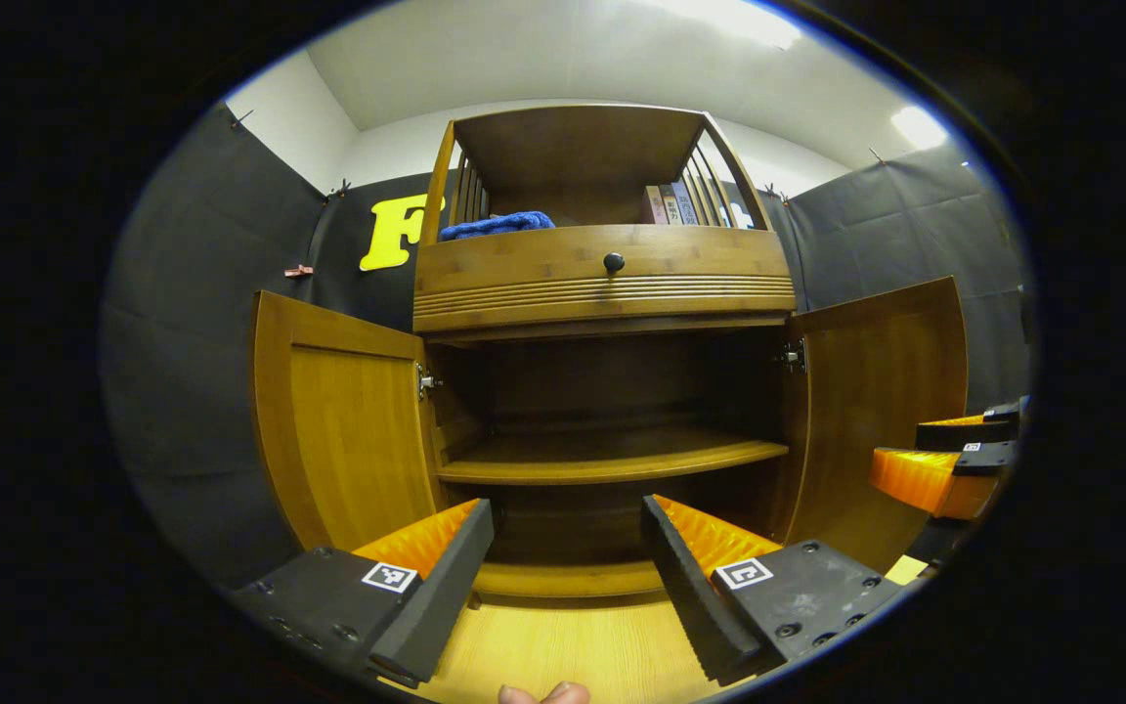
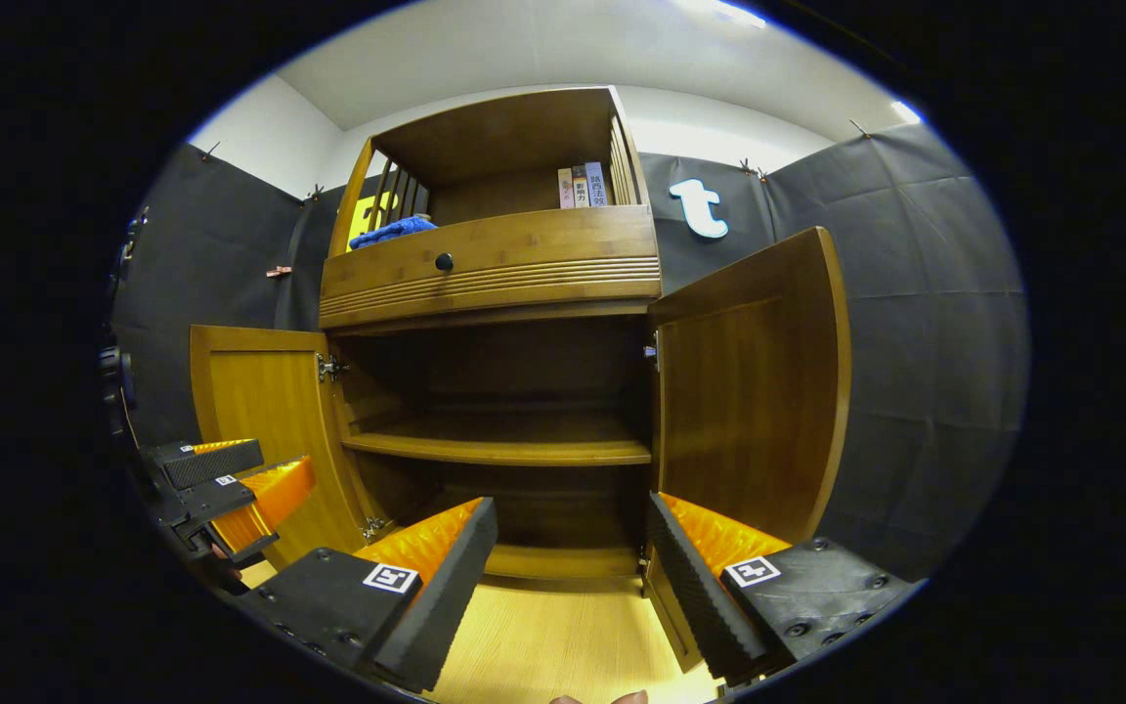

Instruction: Open the right door of the double-door shoe cabinet with the right hand, and open the left door with the left hand.

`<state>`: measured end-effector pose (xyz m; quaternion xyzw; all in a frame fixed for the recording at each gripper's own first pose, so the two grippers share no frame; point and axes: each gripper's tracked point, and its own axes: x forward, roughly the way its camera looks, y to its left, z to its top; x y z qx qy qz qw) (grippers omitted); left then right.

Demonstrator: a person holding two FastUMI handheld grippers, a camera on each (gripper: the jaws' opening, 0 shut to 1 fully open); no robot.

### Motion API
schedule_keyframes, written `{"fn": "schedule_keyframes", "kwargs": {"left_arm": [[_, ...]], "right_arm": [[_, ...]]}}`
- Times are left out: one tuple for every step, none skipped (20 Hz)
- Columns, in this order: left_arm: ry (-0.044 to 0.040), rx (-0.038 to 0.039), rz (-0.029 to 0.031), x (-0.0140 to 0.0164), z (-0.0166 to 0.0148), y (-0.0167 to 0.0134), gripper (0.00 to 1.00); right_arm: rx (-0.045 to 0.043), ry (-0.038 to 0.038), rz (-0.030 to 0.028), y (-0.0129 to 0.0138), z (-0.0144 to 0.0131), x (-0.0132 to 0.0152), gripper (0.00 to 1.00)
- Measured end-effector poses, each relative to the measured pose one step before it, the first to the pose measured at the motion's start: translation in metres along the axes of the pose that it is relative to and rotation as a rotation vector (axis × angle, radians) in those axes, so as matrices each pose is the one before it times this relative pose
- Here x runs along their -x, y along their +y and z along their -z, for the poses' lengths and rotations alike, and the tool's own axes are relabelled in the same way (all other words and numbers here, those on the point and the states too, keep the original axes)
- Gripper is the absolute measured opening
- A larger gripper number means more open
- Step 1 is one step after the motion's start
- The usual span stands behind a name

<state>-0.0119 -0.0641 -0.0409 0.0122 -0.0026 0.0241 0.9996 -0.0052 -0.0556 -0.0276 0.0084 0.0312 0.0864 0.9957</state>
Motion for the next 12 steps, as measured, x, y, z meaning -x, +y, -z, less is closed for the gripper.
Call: {"fn": "schedule_keyframes", "kwargs": {"left_arm": [[-0.00235, 0.00147, -0.00008, -0.00019, -0.00140, 0.00041, 0.95], [-0.00019, 0.00215, -0.00027, -0.00001, 0.00029, -0.00009, 0.95], [0.00084, 0.00211, -0.00029, 0.00018, -0.00020, 0.00060, 0.97], [-0.00068, 0.00161, -0.00168, 0.00058, 0.00058, 0.00022, 0.97], [0.00069, 0.00153, -0.00117, 0.00024, 0.00022, 0.00031, 0.95], [0.00019, 0.00145, 0.00095, -0.00016, 0.00099, 0.00023, 0.97], [-0.00020, -0.00065, 0.00111, -0.00044, -0.00017, -0.00013, 0.95], [0.00005, -0.00121, 0.00119, -0.00054, 0.00040, 0.00005, 0.95], [0.00039, -0.00046, 0.00138, 0.00016, -0.00034, -0.00060, 0.97], [-0.00121, 0.00110, 0.00157, -0.00057, -0.00019, 0.00006, 0.97], [-0.00084, 0.00216, 0.00252, -0.00010, -0.00118, -0.00102, 0.97], [0.00001, 0.00134, 0.00211, 0.00010, 0.00050, -0.00055, 0.95]], "right_arm": [[0.00162, -0.00033, -0.00160, 0.00084, 0.00033, -0.00009, 0.98], [0.00209, 0.00102, -0.00039, 0.00068, -0.00018, -0.00052, 0.98], [0.00206, 0.00028, -0.00030, 0.00044, 0.00071, 0.00052, 0.98], [0.00188, 0.00025, -0.00102, 0.00100, -0.00018, -0.00028, 0.98], [0.00122, 0.00049, -0.00054, 0.00053, 0.00021, -0.00060, 0.98], [0.00133, 0.00005, -0.00008, 0.00075, -0.00023, -0.00024, 0.98], [0.00238, -0.00163, 0.00066, 0.00055, -0.00075, 0.00065, 0.98], [0.00309, -0.00083, 0.00275, -0.00039, -0.00006, -0.00004, 0.98], [0.00180, -0.00157, 0.00401, -0.00042, -0.00008, 0.00050, 1.00], [0.00012, 0.00205, 0.00435, -0.00062, 0.00056, 0.00044, 0.98], [-0.00045, -0.00011, 0.00817, -0.00169, 0.00038, -0.00032, 1.00], [0.00030, -0.00138, 0.00923, -0.00161, -0.00076, 0.00023, 0.98]]}}
